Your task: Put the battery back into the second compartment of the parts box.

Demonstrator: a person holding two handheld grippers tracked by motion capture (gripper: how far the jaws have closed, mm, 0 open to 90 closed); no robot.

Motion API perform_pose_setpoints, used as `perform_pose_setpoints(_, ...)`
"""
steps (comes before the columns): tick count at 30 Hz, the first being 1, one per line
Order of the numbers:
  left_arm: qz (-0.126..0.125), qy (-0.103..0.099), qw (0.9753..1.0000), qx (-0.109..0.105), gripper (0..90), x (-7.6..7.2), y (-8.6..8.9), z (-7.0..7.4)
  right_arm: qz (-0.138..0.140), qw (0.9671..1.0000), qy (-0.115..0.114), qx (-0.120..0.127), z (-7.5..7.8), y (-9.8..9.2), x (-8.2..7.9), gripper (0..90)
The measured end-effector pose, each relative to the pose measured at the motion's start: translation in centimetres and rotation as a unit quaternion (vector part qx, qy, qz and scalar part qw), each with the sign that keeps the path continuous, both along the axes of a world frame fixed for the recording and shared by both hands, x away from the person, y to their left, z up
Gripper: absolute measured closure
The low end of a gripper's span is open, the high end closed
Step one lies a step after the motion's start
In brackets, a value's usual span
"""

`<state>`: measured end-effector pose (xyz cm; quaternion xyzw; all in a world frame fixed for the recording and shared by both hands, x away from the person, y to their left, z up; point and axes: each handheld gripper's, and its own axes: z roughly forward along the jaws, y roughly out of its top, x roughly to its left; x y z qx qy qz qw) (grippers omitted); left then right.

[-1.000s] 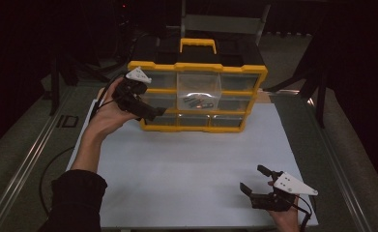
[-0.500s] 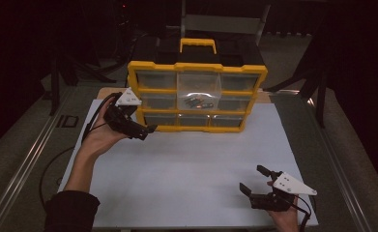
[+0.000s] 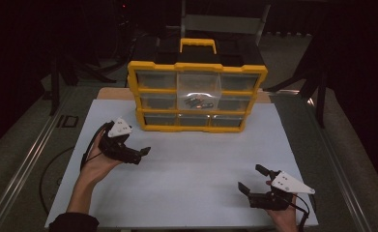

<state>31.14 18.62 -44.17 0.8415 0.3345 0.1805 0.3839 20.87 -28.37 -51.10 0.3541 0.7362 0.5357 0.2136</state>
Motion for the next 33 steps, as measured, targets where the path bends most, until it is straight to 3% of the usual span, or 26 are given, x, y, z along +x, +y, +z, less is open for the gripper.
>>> perform_pose_setpoints(4, 0.016, -0.007, 0.9995, -0.025, 1.4, -1.9, 0.9, -2.3, 0.0, 1.0, 0.003, 0.001, 0.0, 0.1, 0.2, 8.7)
perform_pose_setpoints(7, 0.029, -0.01, 0.9992, -0.026, 0.6, -3.2, 1.4, -3.8, -0.001, 1.0, 0.003, 0.002, -0.1, 0.2, 0.4, 8.7)
perform_pose_setpoints(11, 0.05, -0.016, 0.9969, -0.059, 0.6, -5.1, 2.5, -5.7, -0.008, 1.0, 0.002, 0.001, -0.1, 0.2, 0.8, 8.7)
perform_pose_setpoints(16, 0.068, -0.029, 0.9943, -0.078, 0.5, -7.3, 3.8, -7.6, -0.013, 0.9999, 0.0, 0.002, -0.2, 0.3, 1.2, 8.7)
perform_pose_setpoints(22, 0.088, -0.042, 0.9913, -0.089, 0.5, -8.8, 5.4, -8.5, -0.017, 0.9998, -0.003, 0.003, -0.2, 0.6, 1.9, 8.7)
perform_pose_setpoints(24, 0.09, -0.046, 0.991, -0.088, 0.5, -9.0, 5.5, -8.5, -0.017, 0.9999, -0.004, 0.002, -0.3, 0.6, 2.0, 8.7)
perform_pose_setpoints(27, 0.097, -0.062, 0.9883, -0.1, 0.5, -9.3, 5.5, -8.2, -0.016, 0.9998, -0.008, 0.001, -0.2, 0.6, 2.1, 8.7)
perform_pose_setpoints(33, 0.103, -0.073, 0.9852, -0.116, 0.5, -9.6, 5.7, -7.9, -0.018, 0.9998, -0.006, -0.009, -0.5, 0.7, 2.5, 8.7)
